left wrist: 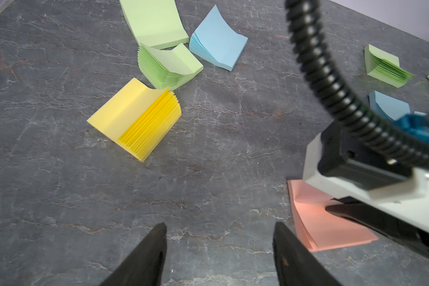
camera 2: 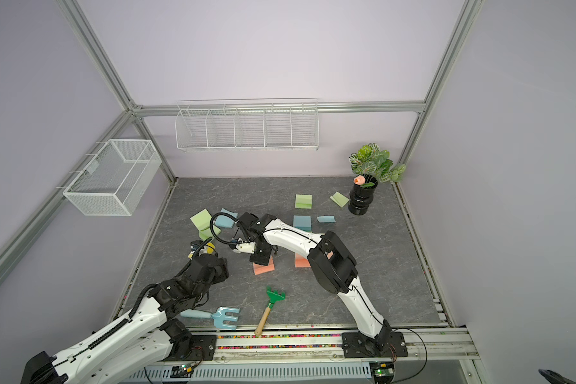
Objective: Tear off pages from different memo pads
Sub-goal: Pick up the memo pad from the center of the board, then tear off the paper from the memo pad.
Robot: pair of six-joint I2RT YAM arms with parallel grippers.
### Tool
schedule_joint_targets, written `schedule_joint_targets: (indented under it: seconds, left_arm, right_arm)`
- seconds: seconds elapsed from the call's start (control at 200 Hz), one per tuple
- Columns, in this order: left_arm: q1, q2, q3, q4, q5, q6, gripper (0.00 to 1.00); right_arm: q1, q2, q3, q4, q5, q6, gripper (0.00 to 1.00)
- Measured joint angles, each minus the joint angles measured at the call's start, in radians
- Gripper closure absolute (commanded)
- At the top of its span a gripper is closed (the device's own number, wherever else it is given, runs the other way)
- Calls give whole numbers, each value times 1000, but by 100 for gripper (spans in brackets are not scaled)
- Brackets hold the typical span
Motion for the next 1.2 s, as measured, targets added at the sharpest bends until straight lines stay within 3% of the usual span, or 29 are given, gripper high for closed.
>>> schedule_joint_targets:
  seconds: [0.21,0.405,0.745,1.0,1.065,1.199]
  left_arm:
    - [0,-6,-11,15,13,6,31]
    - [0,-13,-29,54,101,47,30]
    - [2,-115,-70,243,438,148,28]
    - [2,-190,-137,420,700,170,27]
    - [2,-203,-145,447,741,170,31]
    - [2,-217,-147,484,787,177,51]
  right_arm:
    - [-2,0,12,-34,-51,-19,93]
    - [-21,-54,-16,-40,-124,-43,93]
    - [-34,-471,-295,71,-285,-151,93]
    - [-33,-579,-384,130,-394,-157,94]
    - [-33,-591,-401,141,-415,-157,93]
    - [-33,-618,-439,164,-442,-156,94]
